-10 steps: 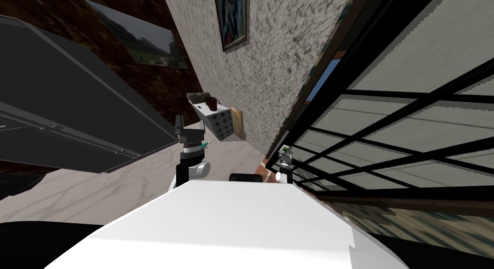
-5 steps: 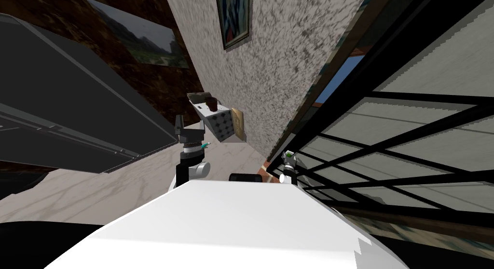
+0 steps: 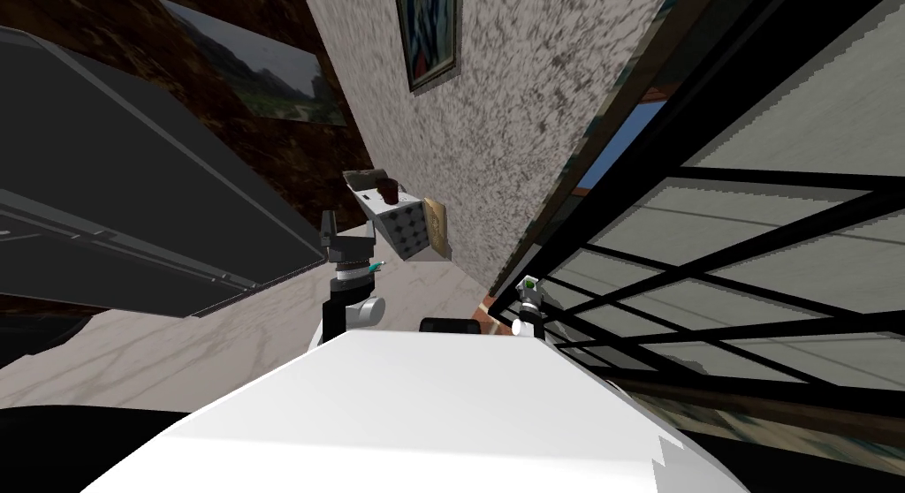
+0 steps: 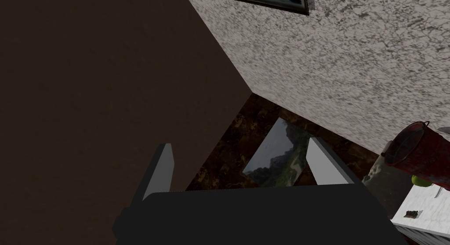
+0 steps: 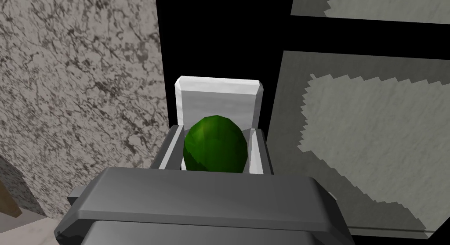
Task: Pull the door open
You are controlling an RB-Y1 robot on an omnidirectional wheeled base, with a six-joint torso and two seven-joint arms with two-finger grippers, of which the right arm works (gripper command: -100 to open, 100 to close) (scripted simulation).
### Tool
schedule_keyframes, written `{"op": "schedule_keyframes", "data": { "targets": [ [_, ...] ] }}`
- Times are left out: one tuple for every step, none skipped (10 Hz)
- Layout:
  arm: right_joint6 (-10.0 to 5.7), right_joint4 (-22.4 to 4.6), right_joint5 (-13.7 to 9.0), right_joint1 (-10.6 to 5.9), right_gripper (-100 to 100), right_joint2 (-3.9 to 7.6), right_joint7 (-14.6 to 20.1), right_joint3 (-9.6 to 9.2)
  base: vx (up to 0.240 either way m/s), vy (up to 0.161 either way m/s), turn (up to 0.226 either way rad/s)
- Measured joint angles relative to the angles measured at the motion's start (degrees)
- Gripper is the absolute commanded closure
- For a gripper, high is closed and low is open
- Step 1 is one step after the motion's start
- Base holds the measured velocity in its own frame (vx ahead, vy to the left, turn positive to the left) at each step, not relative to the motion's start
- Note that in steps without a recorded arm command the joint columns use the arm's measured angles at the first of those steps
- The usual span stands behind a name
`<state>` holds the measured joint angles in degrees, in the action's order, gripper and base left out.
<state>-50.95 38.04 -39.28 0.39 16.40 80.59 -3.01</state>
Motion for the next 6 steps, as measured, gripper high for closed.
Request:
{"op": "schedule_keyframes", "data": {
  "targets": [
    [0.0, 0.0, 0.0, 0.0, 100, 0.0, 0.01, -0.01, 0.0, 0.0, 0.0],
    [0.0, 0.01, 0.0, 0.0, 100, 0.0, 0.02, -0.01, -0.144, 0.004, 0.072],
    [-0.35, -0.4, 0.34, -0.31, 100, 0.55, 0.74, -0.6, -0.208, 0.008, 0.081],
    [-0.24, 0.4, 0.56, 0.09, 100, 0.83, 1.13, -1.05, -0.211, 0.005, 0.055],
    [-0.07, 0.71, 0.83, 0.26, 100, 0.84, 1.33, -1.6, -0.253, -0.021, 0.086],
    [0.23, 1.58, 1.19, 0.83, 100, 1.01, 1.71, -2.41, -0.254, -0.017, 0.104]
  ]
}}
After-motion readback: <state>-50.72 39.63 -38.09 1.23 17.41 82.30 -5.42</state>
